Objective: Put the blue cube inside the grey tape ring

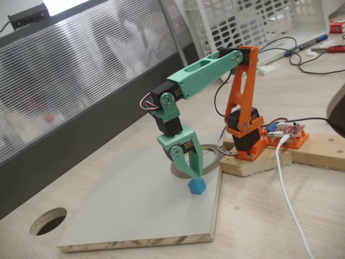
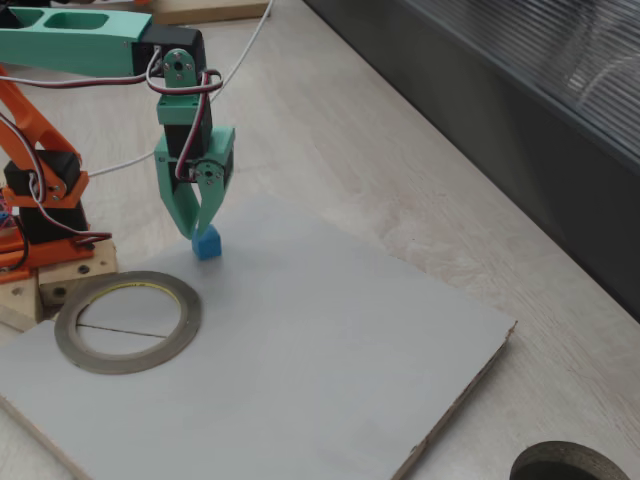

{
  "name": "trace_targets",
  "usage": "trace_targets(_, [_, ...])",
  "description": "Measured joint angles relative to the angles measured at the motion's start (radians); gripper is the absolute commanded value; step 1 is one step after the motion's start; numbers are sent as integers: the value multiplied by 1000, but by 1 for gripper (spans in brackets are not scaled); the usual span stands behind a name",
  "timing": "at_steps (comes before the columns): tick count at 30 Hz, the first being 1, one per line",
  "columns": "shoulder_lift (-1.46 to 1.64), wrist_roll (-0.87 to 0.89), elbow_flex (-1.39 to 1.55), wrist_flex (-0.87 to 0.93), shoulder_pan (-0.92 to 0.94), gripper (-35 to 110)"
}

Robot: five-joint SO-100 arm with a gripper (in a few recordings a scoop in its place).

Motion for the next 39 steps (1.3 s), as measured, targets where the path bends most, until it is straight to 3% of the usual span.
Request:
trace_targets(7, [-3,0,0,212,0,87])
trace_targets(11, [-3,2,0,290,0,107])
trace_targets(39, [-3,3,8,314,-6,105])
